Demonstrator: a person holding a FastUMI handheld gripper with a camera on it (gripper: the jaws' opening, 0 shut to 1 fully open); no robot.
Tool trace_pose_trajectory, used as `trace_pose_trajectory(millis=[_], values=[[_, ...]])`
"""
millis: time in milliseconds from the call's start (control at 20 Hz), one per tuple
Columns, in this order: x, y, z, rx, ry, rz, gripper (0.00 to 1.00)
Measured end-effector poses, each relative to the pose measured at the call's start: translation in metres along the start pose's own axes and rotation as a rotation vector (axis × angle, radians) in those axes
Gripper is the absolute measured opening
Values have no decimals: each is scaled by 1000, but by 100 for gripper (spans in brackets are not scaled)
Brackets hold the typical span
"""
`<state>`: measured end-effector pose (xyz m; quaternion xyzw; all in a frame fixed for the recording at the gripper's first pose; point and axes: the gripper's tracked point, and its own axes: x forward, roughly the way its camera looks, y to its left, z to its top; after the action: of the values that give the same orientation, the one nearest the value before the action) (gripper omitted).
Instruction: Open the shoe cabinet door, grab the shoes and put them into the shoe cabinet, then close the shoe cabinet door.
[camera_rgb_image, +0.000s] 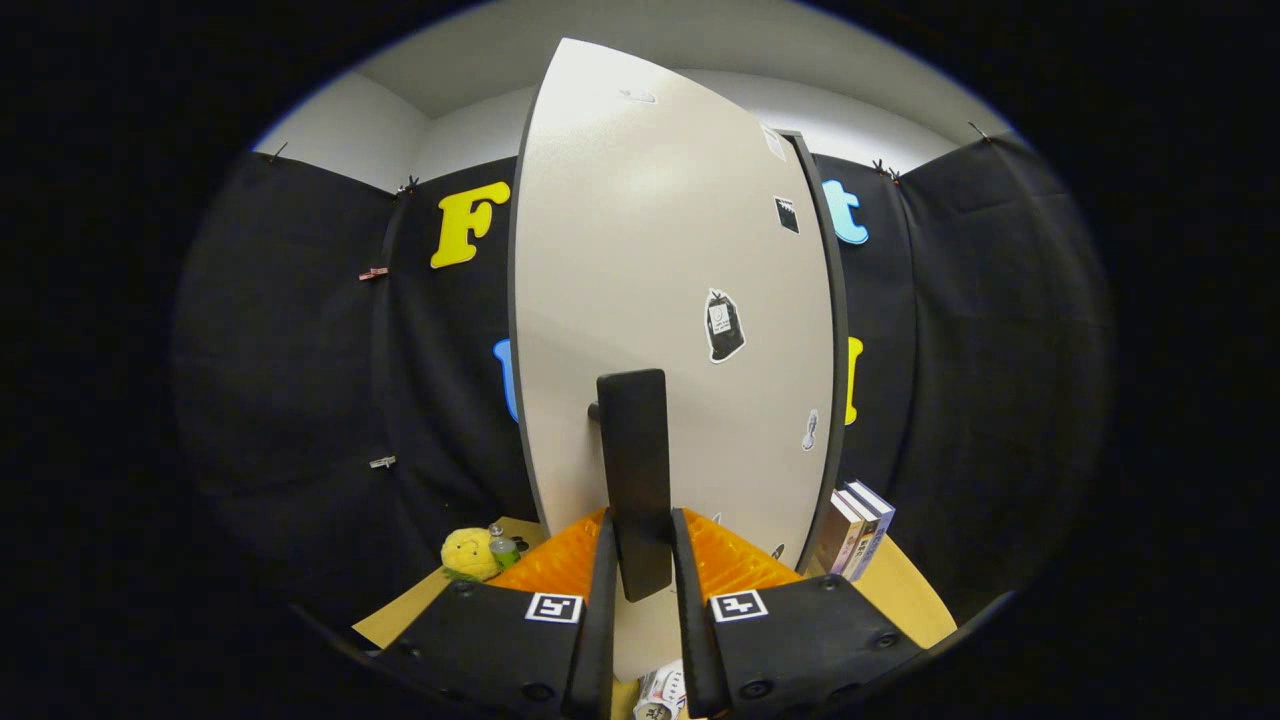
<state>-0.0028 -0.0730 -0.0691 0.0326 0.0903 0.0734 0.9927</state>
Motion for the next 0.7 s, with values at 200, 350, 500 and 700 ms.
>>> trace_pose_trajectory(millis=[200,350,500,700], values=[[-17,-21,1,-5,1,-8,32],[-30,-40,2,5,5,-31,32],[-50,-57,1,29,24,-47,32],[-84,-91,12,1,-4,-124,31]])
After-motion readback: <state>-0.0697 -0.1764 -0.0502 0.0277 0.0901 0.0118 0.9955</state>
